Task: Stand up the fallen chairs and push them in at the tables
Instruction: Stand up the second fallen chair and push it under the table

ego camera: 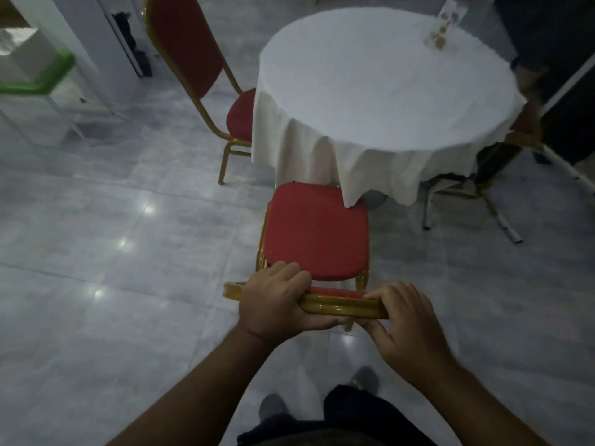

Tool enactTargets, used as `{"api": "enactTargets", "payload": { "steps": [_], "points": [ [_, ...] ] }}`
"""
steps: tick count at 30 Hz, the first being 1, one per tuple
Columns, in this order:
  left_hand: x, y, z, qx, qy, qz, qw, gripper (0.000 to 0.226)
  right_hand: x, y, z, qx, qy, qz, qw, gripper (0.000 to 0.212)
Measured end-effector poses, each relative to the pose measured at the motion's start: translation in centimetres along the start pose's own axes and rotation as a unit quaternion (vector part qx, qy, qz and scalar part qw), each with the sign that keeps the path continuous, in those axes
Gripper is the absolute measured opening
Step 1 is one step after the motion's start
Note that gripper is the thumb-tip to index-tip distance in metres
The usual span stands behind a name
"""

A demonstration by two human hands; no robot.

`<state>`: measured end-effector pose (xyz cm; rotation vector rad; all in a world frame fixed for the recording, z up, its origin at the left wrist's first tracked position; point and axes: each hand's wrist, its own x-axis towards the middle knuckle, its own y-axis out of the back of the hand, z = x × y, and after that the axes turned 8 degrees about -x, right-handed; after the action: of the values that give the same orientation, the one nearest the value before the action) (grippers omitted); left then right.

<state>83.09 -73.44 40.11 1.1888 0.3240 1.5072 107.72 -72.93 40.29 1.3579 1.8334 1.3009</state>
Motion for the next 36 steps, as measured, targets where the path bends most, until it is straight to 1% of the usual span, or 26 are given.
{"api": "enactTargets", "payload": {
  "steps": [3,7,10,13,16,19,21,24,29,36],
  "points": [
    [3.1,-2.6,0.8,-0.012,0.001,-0.006,1.0,0.072,1.3,0.9,3.0,-0.001,-0.015,0.001,1.0,0.048],
    [6.9,-5.5,2.1,-0.025,0.025,-0.022,0.999,0.071,3.1,2.6,6.9,0.004,-0.026,-0.006,1.0,0.049],
    [9.4,-7.3,2.5,-0.026,0.035,-0.039,0.998,0.072,4.7,3.5,9.1,-0.001,-0.027,0.003,1.0,0.051],
    [11.4,-8.5,2.5,-0.019,0.035,-0.039,0.998,0.074,6.3,4.0,10.2,-0.023,-0.024,0.023,0.999,0.041],
    [12.3,-9.4,2.1,0.003,0.026,-0.023,0.999,0.072,7.7,3.9,10.4,-0.034,-0.034,0.063,0.997,0.036],
    [12.8,-9.8,1.3,0.003,0.014,-0.017,1.0,0.058,9.2,3.5,9.6,-0.045,-0.087,0.093,0.991,0.032],
    [13.3,-10.0,0.6,0.006,0.016,-0.024,1.0,0.052,10.0,3.1,9.4,-0.069,-0.107,0.101,0.987,0.032],
    [14.3,-10.3,-0.2,0.007,0.021,-0.024,0.999,0.046,11.0,2.6,9.5,-0.096,-0.115,0.113,0.982,0.035],
    [15.5,-10.7,-1.3,0.005,0.026,-0.02,0.999,0.041,12.8,2.1,9.4,-0.104,-0.127,0.134,0.977,0.041],
    [16.8,-11.1,-2.6,-0.003,0.021,-0.026,0.999,0.044,14.5,1.7,9.7,-0.116,-0.125,0.14,0.975,0.039]
  ]
}}
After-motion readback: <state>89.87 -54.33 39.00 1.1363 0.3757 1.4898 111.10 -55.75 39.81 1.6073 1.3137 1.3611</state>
